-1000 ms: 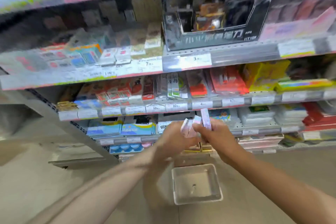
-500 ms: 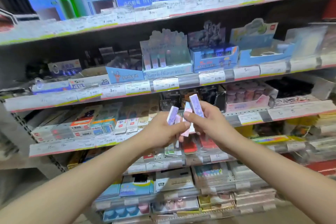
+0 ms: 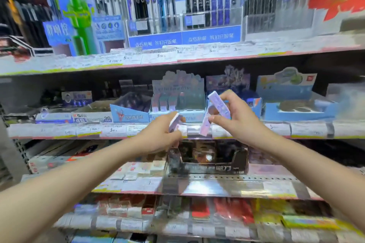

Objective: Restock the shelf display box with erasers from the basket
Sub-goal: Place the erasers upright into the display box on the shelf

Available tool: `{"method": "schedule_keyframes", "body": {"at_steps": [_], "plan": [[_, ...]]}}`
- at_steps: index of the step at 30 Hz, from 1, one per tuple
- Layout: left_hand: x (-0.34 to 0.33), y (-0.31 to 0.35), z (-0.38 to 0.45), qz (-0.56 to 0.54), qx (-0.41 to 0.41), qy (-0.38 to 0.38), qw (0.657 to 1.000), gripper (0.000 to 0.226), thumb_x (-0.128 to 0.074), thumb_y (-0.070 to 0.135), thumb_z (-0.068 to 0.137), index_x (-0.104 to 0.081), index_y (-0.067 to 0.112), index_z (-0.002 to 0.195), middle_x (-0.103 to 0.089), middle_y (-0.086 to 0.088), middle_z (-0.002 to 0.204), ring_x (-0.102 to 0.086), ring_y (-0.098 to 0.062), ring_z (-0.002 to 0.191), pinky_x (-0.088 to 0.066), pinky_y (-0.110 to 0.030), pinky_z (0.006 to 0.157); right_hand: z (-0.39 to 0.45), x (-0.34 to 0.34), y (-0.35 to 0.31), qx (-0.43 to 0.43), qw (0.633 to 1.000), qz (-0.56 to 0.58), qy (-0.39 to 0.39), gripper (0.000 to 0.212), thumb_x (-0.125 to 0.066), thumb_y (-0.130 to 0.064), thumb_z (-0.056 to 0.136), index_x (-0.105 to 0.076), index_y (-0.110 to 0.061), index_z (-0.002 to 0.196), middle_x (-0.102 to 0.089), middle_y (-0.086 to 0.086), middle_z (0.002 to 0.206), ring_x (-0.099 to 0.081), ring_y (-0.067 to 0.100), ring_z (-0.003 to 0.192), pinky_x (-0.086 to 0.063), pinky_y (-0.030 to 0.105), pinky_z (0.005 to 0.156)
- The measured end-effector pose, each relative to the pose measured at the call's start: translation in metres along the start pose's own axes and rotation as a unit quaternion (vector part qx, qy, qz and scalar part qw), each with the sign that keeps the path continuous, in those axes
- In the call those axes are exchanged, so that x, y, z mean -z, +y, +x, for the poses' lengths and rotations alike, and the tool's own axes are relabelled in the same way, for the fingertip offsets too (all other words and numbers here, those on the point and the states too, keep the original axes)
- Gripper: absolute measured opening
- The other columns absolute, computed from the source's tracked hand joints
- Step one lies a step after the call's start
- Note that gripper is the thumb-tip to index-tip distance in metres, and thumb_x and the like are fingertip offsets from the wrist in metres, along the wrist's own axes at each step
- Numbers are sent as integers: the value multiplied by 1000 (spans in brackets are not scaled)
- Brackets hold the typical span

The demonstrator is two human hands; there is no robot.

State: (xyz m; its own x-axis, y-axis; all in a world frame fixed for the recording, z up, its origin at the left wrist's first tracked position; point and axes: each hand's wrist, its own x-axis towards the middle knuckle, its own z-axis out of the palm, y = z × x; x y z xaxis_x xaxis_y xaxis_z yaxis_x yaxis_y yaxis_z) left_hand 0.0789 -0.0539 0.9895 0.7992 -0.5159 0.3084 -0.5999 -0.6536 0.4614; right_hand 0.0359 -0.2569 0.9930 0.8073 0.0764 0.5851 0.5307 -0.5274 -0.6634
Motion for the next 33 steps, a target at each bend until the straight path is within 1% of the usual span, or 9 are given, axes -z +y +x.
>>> {"method": "schedule_keyframes", "body": {"at_steps": [5, 8, 11, 16, 22, 25, 28, 31, 33], "plan": [[14, -14, 33, 133, -7, 27, 991, 30, -50, 11, 85, -48, 6, 114, -60, -8, 72, -55, -30, 67, -47, -39, 66, 47, 9, 18, 38, 997, -63, -11, 27, -62, -12, 81, -38, -24, 78, -66, 11, 88, -59, 30, 81, -45, 39, 71], [22, -22, 48, 243, 8, 29, 970, 47, -49, 14, 87, -36, 14, 132, -49, -3, 69, -46, -25, 66, -39, -36, 62, 68, 4, 27, 66, 993, -93, -13, 21, -57, -9, 83, -38, -18, 83, -58, -1, 73, -53, 22, 64, -37, 29, 56], [32, -33, 62, 277, 26, 21, 960, 50, -48, 16, 87, -33, 15, 134, -41, 5, 60, -43, -22, 59, -40, -37, 59, 82, -4, 30, 103, 986, -131, -15, 16, -53, -9, 85, -39, -17, 88, -50, -12, 70, -47, 15, 60, -30, 27, 52], [51, -49, 80, 251, 37, -65, 965, 56, -47, 14, 87, -33, 24, 140, -51, 5, 67, -49, -10, 58, -45, -36, 63, 102, -20, 35, 135, 963, -232, -20, 16, -52, -16, 88, -44, -8, 99, -56, 9, 78, -50, 29, 69, -30, 35, 53], [59, -60, 81, 183, 18, -159, 970, 29, -45, 19, 91, -44, 14, 119, -64, -12, 101, -63, -18, 64, -53, -40, 77, 119, -32, 39, 64, 953, -297, -23, 21, -50, -18, 88, -30, -21, 93, -56, 14, 79, -54, 34, 70, -45, 41, 60], [63, -69, 86, 171, 13, -177, 969, 41, -47, 16, 88, -40, 12, 128, -65, -12, 105, -67, -17, 64, -56, -44, 78, 126, -42, 36, 43, 940, -336, -33, 21, -51, -21, 90, -38, -14, 106, -45, 5, 81, -47, 28, 71, -39, 38, 62], [63, -72, 87, 162, 4, -189, 969, 64, -47, 12, 87, -21, 28, 144, -61, -4, 99, -72, -21, 69, -58, -45, 73, 133, -44, 34, 6, 933, -358, -49, 35, -51, -20, 90, -37, -8, 120, -39, 2, 84, -41, 23, 76, -39, 36, 67], [62, -73, 87, 168, -4, -190, 967, 70, -46, 14, 89, -11, 32, 147, -62, -1, 93, -71, -20, 68, -58, -39, 77, 136, -44, 32, -3, 930, -363, -62, 29, -51, -20, 90, -39, -10, 114, -40, 2, 79, -48, 29, 78, -42, 38, 69], [63, -73, 86, 161, -7, -185, 969, 70, -46, 15, 90, -9, 33, 147, -65, 1, 104, -72, -18, 68, -58, -34, 77, 140, -47, 30, 7, 926, -370, -77, 27, -52, -21, 90, -40, -11, 113, -44, 5, 84, -50, 30, 77, -41, 38, 66]]}}
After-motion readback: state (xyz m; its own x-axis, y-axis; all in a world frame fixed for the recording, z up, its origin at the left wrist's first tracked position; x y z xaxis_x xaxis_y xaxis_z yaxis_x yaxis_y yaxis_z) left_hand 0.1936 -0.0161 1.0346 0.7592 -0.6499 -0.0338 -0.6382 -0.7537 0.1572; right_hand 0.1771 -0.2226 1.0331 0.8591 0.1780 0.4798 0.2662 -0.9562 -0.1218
